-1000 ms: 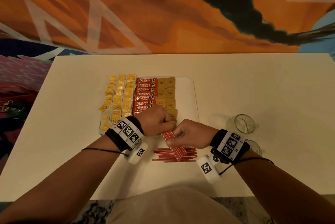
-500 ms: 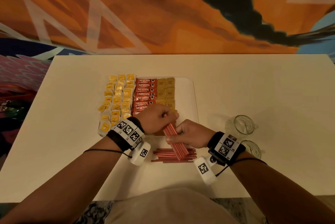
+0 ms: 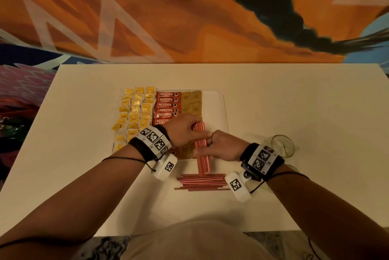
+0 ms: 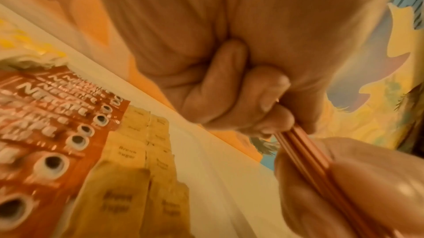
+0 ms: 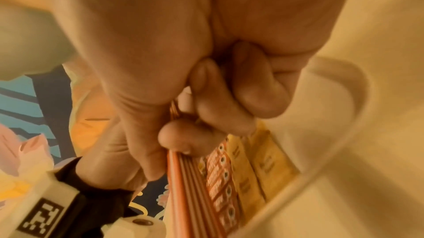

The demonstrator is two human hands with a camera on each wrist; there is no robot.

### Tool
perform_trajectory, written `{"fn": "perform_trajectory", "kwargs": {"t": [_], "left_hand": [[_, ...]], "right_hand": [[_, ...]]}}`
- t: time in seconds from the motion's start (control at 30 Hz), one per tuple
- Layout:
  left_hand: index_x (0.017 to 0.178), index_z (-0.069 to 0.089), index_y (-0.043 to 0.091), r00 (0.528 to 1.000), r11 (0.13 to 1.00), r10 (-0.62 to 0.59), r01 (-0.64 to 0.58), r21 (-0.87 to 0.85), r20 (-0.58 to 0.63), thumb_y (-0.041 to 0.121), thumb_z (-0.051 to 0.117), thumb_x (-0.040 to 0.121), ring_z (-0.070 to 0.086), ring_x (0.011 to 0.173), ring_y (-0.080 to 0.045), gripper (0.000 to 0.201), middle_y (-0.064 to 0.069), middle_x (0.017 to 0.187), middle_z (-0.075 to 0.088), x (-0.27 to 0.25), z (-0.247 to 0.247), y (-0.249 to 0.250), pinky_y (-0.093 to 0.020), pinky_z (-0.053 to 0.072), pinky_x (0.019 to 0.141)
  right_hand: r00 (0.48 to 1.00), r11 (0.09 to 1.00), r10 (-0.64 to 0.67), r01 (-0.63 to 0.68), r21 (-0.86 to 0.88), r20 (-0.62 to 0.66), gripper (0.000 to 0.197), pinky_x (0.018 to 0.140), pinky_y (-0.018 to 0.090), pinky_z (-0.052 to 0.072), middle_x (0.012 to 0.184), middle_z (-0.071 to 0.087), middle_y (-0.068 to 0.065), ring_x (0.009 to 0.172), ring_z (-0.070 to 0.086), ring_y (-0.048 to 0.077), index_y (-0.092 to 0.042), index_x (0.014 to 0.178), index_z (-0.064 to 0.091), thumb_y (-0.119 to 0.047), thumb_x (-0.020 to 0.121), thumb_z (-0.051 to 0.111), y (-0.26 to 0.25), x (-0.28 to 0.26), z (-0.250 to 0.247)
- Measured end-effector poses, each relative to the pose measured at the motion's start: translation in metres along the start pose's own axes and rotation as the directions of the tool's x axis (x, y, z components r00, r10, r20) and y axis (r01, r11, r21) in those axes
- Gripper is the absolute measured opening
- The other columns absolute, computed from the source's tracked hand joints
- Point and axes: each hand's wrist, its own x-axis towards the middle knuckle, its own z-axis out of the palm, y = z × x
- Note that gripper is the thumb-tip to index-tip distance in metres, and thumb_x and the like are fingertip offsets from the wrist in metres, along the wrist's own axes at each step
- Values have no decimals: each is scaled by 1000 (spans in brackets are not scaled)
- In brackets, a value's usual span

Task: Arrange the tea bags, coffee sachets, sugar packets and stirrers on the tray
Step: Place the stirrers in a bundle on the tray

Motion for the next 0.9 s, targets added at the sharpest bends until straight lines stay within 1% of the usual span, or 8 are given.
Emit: {"fn": "perform_trajectory", "kwargs": {"t": [0.07, 0.13, 0.23, 0.33, 0.43, 0.53, 0.67, 0.9], "left_hand": [[85, 64, 16, 996, 999, -28, 31, 43, -89, 55, 57, 93, 59, 63, -15, 40, -1, 71, 64, 11, -9, 1, -35, 50, 63], [90, 63, 21, 987, 996, -62, 70, 50, -151, 60, 47, 96, 61, 66, -13, 42, 5, 72, 64, 22, -19, 1, -32, 48, 62], [94, 60, 24, 954, 972, -134, 179, 152, -266, 59, 43, 98, 58, 69, -11, 39, 6, 78, 62, 36, -35, -6, -28, 38, 57], [103, 60, 23, 932, 913, -136, 250, 323, -337, 46, 51, 97, 62, 75, -16, 26, 4, 80, 66, 50, -45, -19, -30, 47, 62], [115, 60, 20, 948, 840, -87, 235, 488, -307, 38, 54, 95, 62, 95, -25, 28, -3, 102, 65, 67, -44, -28, -36, 50, 79], [121, 59, 19, 970, 788, -63, 193, 584, -235, 34, 55, 92, 57, 104, -29, 34, -8, 113, 60, 83, -39, -31, -38, 47, 83], [118, 59, 19, 985, 758, -64, 153, 634, -162, 35, 56, 87, 54, 106, -30, 35, -9, 112, 58, 98, -30, -34, -41, 48, 86], [122, 60, 17, 989, 729, -80, 143, 669, -124, 35, 57, 89, 49, 118, -32, 39, -10, 128, 54, 110, -19, -37, -47, 49, 94]], "right_hand": [[996, 999, 45, -47, -25, -81, 48, 52, 23, 38, 66, 64, 0, 53, 48, 12, -7, 80, 73, -56, 81, 75, -2, 9, -16], [980, 996, 92, -94, -1, -174, 47, 53, 28, 34, 62, 59, 2, 53, 43, 17, -16, 69, 69, -62, 73, 78, -4, 20, -33], [946, 990, 138, -133, 36, -293, 44, 59, 32, 37, 63, 58, 2, 56, 45, 19, -18, 69, 68, -61, 71, 79, -10, 38, -60], [906, 979, 188, -203, -2, -379, 42, 51, 24, 38, 62, 60, 0, 44, 44, 12, -16, 68, 65, -55, 78, 77, -18, 55, -81], [881, 961, 224, -272, -58, -416, 40, 40, 18, 34, 52, 58, -7, 32, 43, 5, -18, 63, 60, -50, 84, 74, -25, 69, -94], [881, 943, 244, -313, -113, -405, 37, 37, 17, 33, 40, 52, -11, 28, 42, 2, -20, 62, 59, -44, 84, 76, -28, 82, -99], [881, 905, 288, -379, -194, -374, 34, 47, 23, 36, 62, 60, -3, 49, 50, 10, -21, 68, 60, -47, 79, 78, -28, 96, -103], [857, 826, 341, -469, -312, -386, 34, 51, 27, 35, 69, 60, -2, 60, 53, 13, -20, 72, 59, -47, 79, 79, -30, 102, -110]]}}
